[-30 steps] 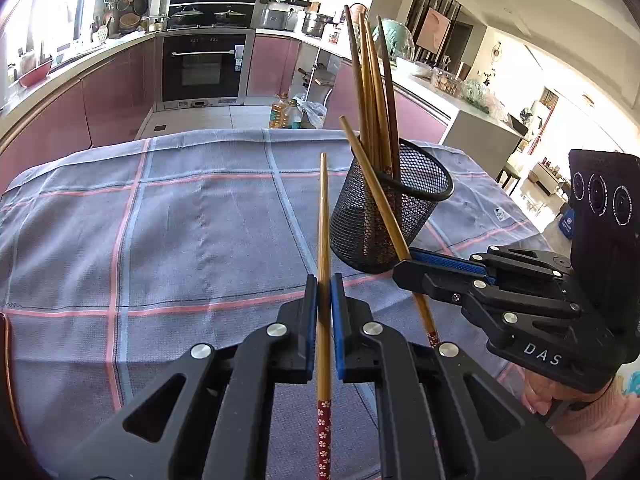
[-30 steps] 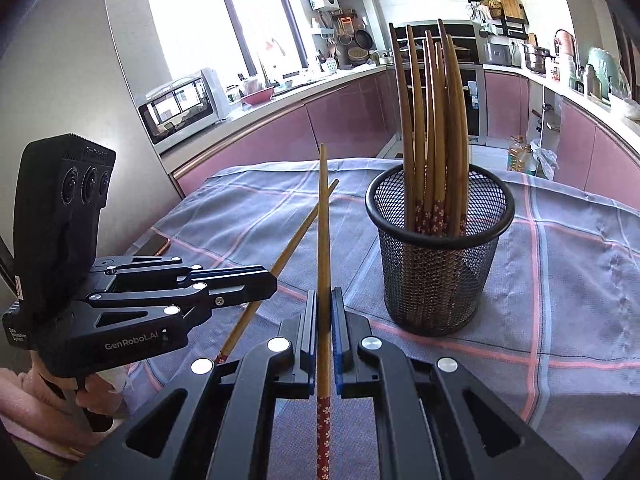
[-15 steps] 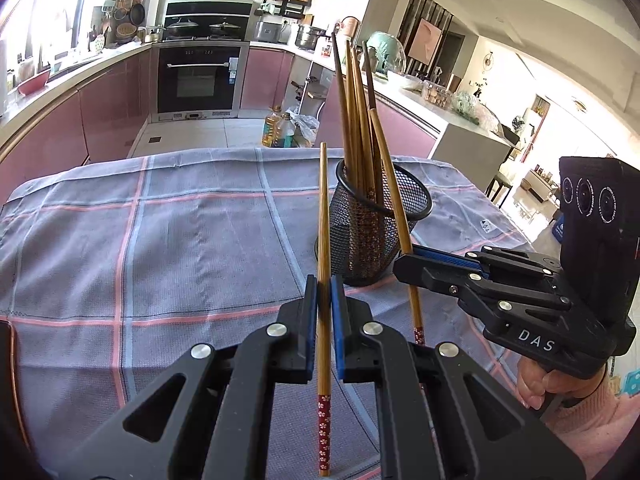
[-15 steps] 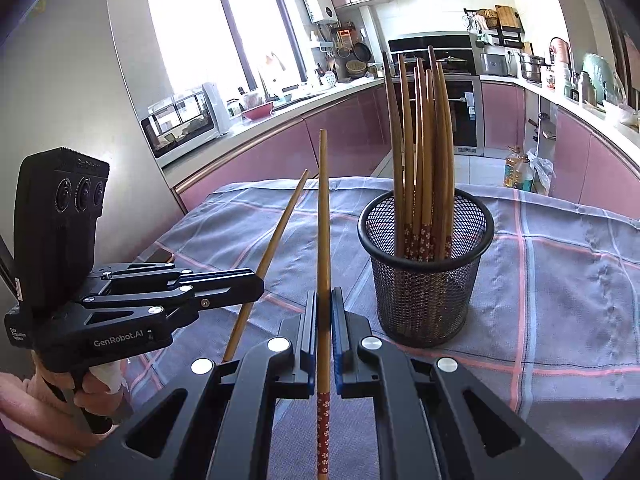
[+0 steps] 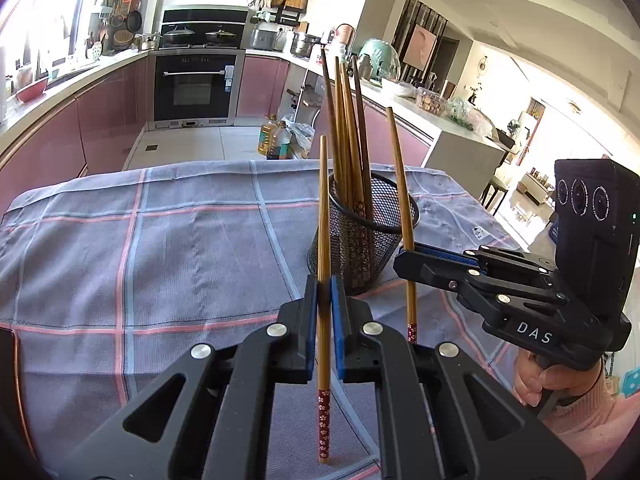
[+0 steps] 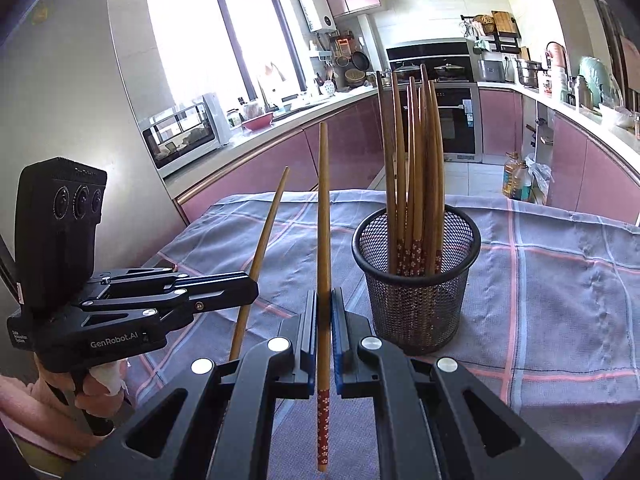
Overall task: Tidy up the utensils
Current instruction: 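Lift the chopstick upright toward the mesh cup with the right gripper while the left gripper lifts its chopstick, then lower the chopstick into the mesh cup with the right gripper while the left gripper lowers its chopstick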
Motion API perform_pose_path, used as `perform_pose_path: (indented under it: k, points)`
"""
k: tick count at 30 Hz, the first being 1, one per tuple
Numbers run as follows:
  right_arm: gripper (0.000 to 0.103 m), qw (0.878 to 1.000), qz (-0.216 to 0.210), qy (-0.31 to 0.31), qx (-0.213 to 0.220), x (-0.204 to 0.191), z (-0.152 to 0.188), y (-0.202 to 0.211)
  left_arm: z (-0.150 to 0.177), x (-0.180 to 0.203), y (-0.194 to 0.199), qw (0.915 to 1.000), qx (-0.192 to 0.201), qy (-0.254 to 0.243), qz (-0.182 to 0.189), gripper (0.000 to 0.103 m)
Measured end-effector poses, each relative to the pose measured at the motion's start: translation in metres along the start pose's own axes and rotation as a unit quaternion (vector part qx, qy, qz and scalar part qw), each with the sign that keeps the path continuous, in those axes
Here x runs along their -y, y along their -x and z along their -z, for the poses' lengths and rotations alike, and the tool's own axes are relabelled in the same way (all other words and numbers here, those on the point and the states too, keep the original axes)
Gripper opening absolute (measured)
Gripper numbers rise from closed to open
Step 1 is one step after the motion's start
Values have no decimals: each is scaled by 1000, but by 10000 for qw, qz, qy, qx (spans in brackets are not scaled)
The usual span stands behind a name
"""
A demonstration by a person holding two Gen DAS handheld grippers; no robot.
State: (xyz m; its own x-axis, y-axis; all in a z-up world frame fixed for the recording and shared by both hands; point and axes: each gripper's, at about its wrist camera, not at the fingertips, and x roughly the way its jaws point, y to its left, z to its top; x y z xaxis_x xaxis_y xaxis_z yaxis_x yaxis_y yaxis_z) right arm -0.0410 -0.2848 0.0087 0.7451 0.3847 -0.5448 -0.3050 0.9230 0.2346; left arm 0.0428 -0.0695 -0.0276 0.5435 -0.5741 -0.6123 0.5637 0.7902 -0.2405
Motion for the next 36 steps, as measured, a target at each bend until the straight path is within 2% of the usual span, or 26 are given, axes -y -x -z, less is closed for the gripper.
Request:
perform_pose_path:
  k: [36]
  points:
    - [6, 9995, 48, -26, 297, 9, -17, 14, -19, 8, 9, 9992, 215, -78, 330, 8]
